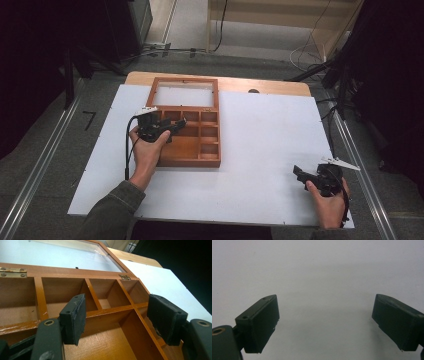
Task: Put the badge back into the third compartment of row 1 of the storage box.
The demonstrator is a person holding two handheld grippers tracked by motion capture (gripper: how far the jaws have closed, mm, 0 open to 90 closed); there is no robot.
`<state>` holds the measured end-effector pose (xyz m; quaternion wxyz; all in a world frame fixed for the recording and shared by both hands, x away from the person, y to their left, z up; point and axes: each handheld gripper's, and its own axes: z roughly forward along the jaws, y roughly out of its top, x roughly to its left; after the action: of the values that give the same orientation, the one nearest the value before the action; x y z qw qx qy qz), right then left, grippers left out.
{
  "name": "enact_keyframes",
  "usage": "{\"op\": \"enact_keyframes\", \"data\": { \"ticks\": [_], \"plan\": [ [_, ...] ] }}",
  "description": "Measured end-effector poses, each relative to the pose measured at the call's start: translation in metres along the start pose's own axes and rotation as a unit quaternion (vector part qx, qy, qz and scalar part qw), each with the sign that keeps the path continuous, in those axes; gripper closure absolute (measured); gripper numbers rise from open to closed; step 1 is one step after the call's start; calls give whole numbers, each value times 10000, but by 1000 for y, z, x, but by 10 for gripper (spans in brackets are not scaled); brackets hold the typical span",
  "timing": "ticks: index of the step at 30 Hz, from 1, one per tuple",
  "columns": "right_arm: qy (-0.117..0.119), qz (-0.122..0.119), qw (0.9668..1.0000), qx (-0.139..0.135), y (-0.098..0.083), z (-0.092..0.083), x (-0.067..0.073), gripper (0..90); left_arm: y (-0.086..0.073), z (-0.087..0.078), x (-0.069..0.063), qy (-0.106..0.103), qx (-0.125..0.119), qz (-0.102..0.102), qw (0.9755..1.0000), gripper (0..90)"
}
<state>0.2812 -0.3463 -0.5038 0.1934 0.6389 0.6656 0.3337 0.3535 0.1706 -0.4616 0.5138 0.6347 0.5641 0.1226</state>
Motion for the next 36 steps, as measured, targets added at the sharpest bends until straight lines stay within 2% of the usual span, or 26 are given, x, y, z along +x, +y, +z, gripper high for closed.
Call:
{"op": "enact_keyframes", "data": {
  "ticks": [12, 15, 36],
  "plan": [
    [-7, 2, 10000, -8, 0, 0, 0, 58, -8, -8, 2, -103, -38, -95, 9999, 290],
    [-6, 3, 10000, -8, 0, -1, 0, 58, -8, -11, 1, -117, -62, -65, 9999, 280],
    [4, 11, 10000, -6, -1, -1, 1, 58, -13, -35, 9, -95, -157, -85, 9998, 267]
  ]
}}
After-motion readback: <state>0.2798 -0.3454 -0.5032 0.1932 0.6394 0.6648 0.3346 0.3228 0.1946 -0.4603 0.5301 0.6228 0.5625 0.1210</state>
